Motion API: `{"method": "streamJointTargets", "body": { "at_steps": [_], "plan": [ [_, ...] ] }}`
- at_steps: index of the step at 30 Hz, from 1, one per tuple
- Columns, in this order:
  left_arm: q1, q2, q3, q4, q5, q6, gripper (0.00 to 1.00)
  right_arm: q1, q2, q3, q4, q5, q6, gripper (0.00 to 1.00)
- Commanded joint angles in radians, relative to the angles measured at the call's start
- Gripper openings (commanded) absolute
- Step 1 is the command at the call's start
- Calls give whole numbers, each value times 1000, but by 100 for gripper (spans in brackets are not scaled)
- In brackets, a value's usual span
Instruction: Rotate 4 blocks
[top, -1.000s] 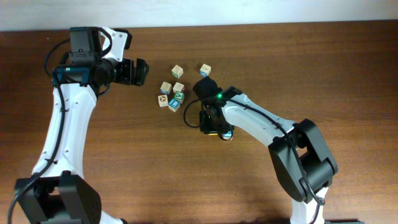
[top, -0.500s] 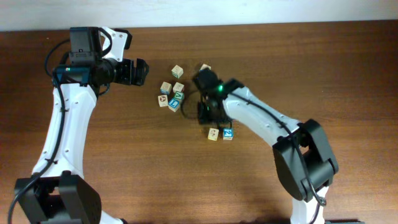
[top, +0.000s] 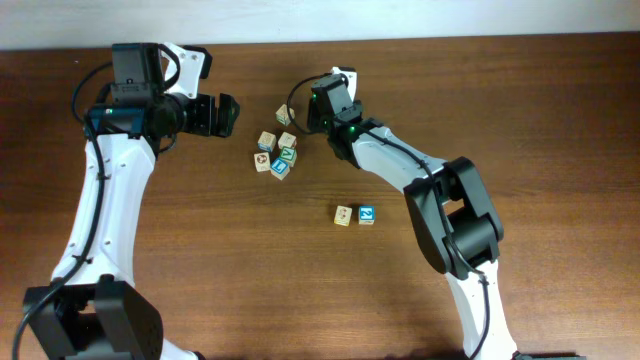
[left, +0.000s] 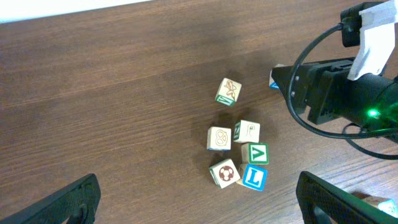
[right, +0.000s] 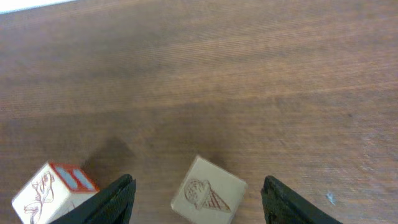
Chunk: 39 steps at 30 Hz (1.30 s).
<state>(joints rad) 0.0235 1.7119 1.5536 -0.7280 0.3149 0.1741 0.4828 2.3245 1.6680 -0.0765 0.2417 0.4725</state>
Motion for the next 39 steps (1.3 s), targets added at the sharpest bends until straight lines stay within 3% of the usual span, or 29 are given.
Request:
{"method": "streamJointTargets", "body": {
  "at_steps": [1,5,8,10,12,15,16,17,19,21,25,33,39],
  "plan": [
    [-2,7,20,0,7,-1,99,-4,68,8,39,29,26,60],
    [-1,7,20,0,7,-1,99,-19,91,8,43,29,41,47],
    [-2,7,20,0,7,-2,99,-21,89,9,50,29,33,21],
    [-2,7,20,0,7,-1,99,-21,69,9,17,29,29,19],
    [-1,7,20,0,7,-1,99,-18,22,9,-11,13,-45,21],
    [-1,7,20,0,7,-2,99,-19,-64,23,-85,-35,-133,45],
    [-2,7,20,0,7,-1,99,-19,-90,68,-174,-52,-150,51],
    [-2,7,20,0,7,-1,99,-22,-91,237,-384,-63,-172,52],
    [-2,7,20,0,7,-1,99,-28,-91,369,-494,-84,-214,52],
    [-2,7,20,0,7,-1,99,-46,-90,418,-499,-80,-228,54],
    [-1,7,20,0,7,-2,99,-59,4,417,-380,-60,-92,74],
    [-2,7,20,0,7,-1,99,-63,154,417,-274,-46,-86,73],
    [-2,7,20,0,7,-2,99,-78,233,416,-283,-51,-75,65]
  ]
}}
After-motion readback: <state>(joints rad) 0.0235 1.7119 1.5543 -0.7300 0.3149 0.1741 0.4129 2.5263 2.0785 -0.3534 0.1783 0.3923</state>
